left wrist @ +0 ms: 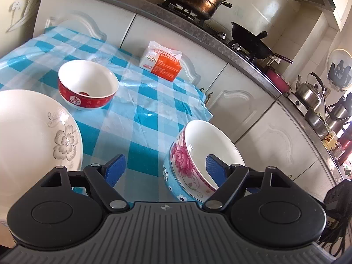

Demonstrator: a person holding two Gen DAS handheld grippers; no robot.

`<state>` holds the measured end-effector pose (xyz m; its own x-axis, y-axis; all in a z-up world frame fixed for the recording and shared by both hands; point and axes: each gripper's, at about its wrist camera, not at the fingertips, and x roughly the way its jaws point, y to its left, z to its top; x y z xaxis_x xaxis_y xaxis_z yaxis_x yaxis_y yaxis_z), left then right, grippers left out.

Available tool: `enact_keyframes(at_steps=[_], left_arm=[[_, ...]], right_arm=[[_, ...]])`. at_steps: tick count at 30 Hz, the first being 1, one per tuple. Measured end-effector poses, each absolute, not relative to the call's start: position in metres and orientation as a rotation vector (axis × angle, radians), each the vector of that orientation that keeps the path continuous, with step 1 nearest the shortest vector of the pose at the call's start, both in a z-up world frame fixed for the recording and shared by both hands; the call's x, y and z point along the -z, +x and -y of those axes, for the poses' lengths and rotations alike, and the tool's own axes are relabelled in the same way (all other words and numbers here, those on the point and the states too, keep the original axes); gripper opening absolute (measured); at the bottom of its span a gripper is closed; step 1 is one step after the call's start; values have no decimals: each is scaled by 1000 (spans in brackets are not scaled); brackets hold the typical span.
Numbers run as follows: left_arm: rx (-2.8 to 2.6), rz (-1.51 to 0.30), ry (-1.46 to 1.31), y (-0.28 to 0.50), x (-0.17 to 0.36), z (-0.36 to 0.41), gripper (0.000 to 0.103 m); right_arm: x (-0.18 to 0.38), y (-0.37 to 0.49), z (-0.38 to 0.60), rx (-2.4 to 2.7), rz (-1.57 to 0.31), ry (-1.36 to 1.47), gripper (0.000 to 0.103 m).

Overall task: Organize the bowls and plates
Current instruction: 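Lower the pink peony bowl into the cartoon bowl and open the left gripper, then move the left gripper to the red-and-white bowl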

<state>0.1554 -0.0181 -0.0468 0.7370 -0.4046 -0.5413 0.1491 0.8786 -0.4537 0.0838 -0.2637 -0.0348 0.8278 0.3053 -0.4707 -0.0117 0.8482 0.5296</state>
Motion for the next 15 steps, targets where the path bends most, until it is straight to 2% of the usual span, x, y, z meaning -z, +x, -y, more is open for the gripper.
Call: enact_keyframes(at_steps=[6,15], left_arm=[[251,-666,-363,152,44,10,103],[106,-680,-298,147,43,-9,103]], right_arm=[[22,70,263,-137,-512,540,95],[9,58,242,-142,-474,471,101]])
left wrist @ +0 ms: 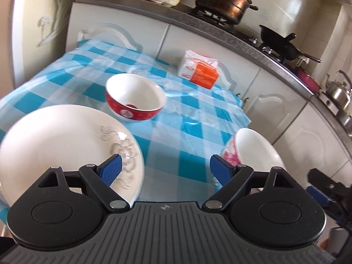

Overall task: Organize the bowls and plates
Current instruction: 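Move the left gripper to the red-and-white bowl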

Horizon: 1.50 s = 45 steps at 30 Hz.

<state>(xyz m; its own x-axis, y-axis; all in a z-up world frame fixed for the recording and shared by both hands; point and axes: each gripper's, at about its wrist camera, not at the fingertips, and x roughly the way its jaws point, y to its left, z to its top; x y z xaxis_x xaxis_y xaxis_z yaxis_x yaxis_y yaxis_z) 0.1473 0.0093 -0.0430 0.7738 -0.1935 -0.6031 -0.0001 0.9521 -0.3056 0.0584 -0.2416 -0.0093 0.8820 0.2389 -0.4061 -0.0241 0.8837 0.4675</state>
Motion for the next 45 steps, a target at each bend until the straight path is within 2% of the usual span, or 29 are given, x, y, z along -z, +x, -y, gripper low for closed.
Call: enact_keyframes(at_steps=[22,45], left_arm=[[-154,-596,-198,148,37,-63,103],[-307,-574,-167,155,42,-101,103]], right_arm=[[-6,69,168,-305,-478,355,102],[2,95,111,-406,-564,280,102]])
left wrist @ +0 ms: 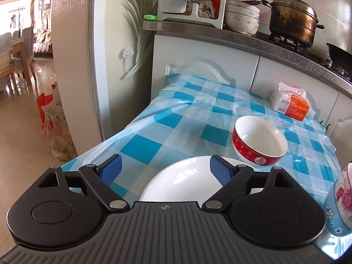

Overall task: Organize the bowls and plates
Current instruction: 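Move the left gripper to the red-and-white bowl, then close the left gripper on the red-and-white bowl's rim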

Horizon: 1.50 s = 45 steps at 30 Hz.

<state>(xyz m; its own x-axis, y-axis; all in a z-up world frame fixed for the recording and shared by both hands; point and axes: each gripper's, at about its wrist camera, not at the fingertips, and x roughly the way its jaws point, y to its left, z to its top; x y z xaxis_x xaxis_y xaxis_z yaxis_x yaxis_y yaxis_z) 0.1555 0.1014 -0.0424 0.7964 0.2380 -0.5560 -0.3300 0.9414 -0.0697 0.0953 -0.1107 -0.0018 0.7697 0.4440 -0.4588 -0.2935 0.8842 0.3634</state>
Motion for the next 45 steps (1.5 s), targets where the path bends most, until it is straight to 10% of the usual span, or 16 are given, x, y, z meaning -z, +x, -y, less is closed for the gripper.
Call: enact_keyframes(at_steps=[45], left_arm=[[183,-733,-390,288,50,-132,103]], right_arm=[[7,223,62,-252,-699,249,102]])
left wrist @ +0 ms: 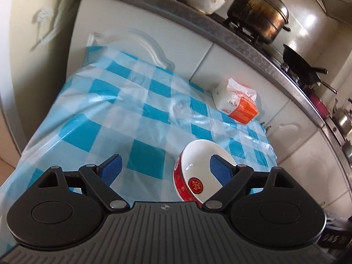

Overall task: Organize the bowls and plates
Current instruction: 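Close the left gripper on the red-and-white bowl's rim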

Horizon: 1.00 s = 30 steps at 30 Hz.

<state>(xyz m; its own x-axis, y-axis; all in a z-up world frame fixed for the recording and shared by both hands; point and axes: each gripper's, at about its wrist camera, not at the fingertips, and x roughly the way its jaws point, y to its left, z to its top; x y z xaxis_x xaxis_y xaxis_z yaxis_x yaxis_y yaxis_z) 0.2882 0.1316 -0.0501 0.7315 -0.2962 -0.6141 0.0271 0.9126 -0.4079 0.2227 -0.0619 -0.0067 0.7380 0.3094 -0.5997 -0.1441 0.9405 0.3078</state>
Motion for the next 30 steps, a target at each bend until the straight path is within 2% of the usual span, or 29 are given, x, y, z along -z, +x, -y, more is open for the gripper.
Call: enact_keyframes(at_steps=[4,9,13,17,21,25,26,28,30], left_arm=[[217,-809,-394,301,60,-124,103],[210,-872,-407,318,69,-122,103],[216,-901,-421,325,73,-126,103],[217,-927,-430,340,77,-123,95],[206,-937,-399,347,79,-115,84],[195,-969,-380,354,85,-108,58],[198,-971,-375,355,86,-106,55],[191,-975,-366,356,87,-103,39],[190,-979,-361,357,89,-101,33]], right_arm=[[-4,224,54,-301,-642,214,102],[8,241,47,-301,-690,237,101],[15,247,37,-287,-695,182,94],[27,258,39,-257,-741,225,90],[43,267,45,-228,-789,279,90],[57,274,53,-228,-826,367,88],[60,275,54,-226,-833,383,85],[65,277,57,-229,-842,417,78],[69,278,57,-232,-843,431,71]])
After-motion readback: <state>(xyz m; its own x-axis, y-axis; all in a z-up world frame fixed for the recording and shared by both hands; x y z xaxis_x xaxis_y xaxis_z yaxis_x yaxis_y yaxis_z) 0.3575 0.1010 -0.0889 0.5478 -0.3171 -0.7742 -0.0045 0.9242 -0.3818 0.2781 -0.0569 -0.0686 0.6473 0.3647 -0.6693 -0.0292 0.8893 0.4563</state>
